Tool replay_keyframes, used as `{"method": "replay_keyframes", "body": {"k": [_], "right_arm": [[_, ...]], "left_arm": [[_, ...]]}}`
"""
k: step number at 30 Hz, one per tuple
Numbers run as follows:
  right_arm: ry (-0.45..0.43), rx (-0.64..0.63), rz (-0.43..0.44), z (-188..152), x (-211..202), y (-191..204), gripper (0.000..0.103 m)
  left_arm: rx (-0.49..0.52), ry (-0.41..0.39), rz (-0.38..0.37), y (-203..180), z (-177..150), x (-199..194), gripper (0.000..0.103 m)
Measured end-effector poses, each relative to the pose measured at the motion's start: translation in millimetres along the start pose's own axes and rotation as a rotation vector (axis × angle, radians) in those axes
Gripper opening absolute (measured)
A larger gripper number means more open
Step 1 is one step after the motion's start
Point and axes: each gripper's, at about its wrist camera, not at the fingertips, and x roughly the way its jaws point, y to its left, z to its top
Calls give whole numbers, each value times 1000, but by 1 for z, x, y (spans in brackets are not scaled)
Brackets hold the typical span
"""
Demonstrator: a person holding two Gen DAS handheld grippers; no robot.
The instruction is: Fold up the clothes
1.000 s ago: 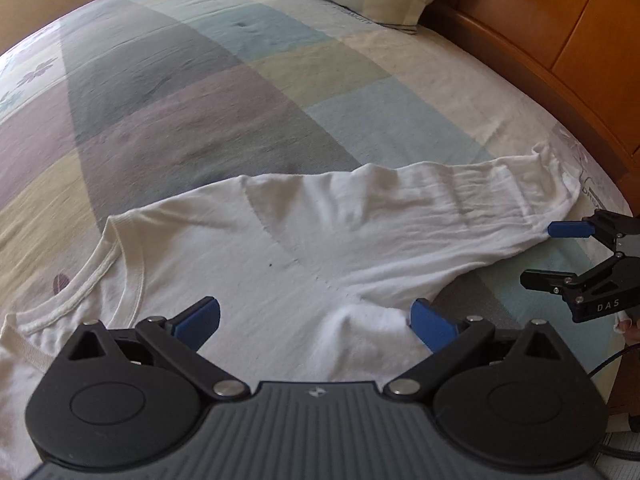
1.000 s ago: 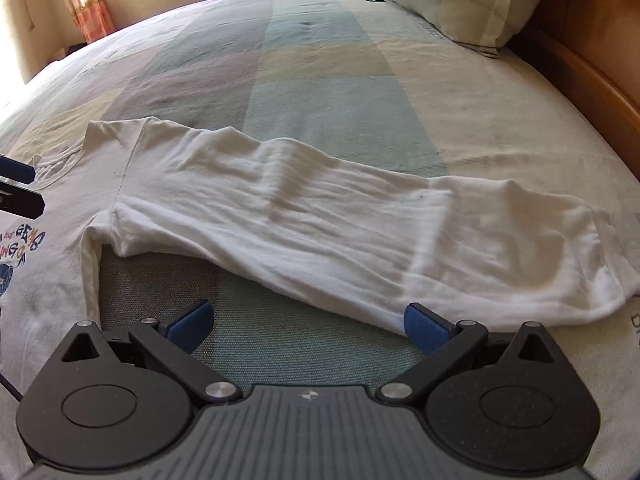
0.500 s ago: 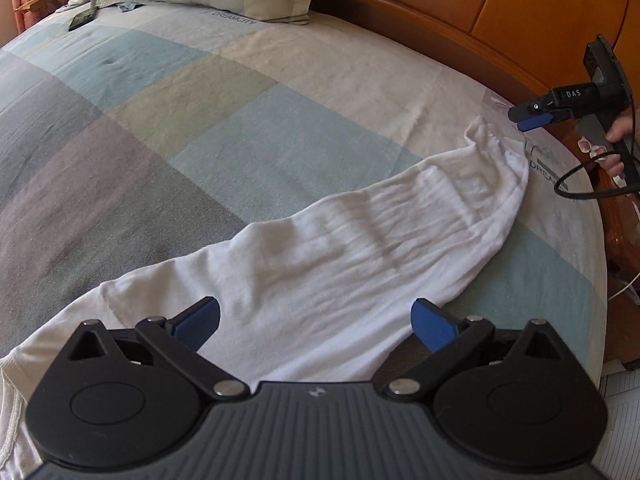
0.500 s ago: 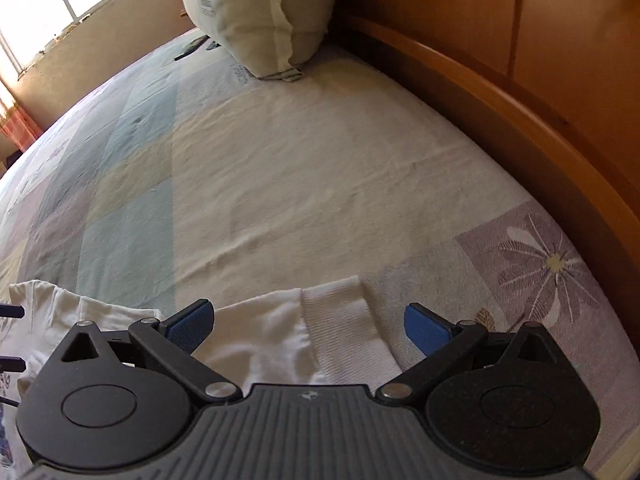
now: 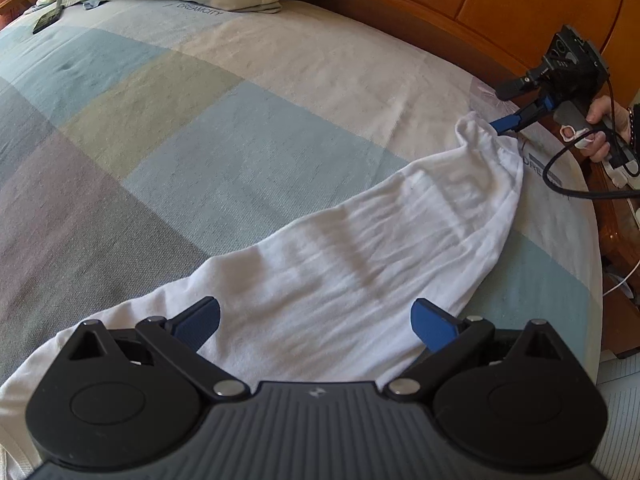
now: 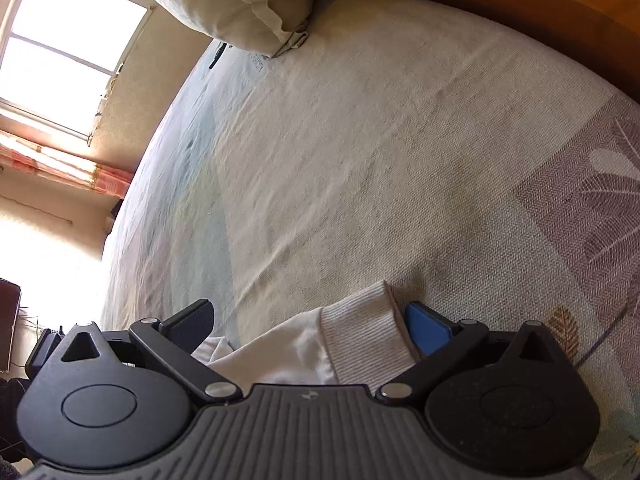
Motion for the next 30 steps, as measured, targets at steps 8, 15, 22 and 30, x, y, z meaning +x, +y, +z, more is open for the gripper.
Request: {"method": "replay_keyframes", "body": {"k": [8,15,22,30], "right_arm": [[-22,-73,2,4,11,7,103],[-42,-130,-155,-5,-1,11,50],[-75,-127,-283,-13,-2,18,8],[-232,-33,-370,-33,-45,13,7]], "left_arm": [[-13,11,-10,-6,2,9,101],[4,10,-8,-6,0,4,101],[4,13,-3,-5,-4,1,101],[26,-6,-6,-6,-1,-5,101]]}}
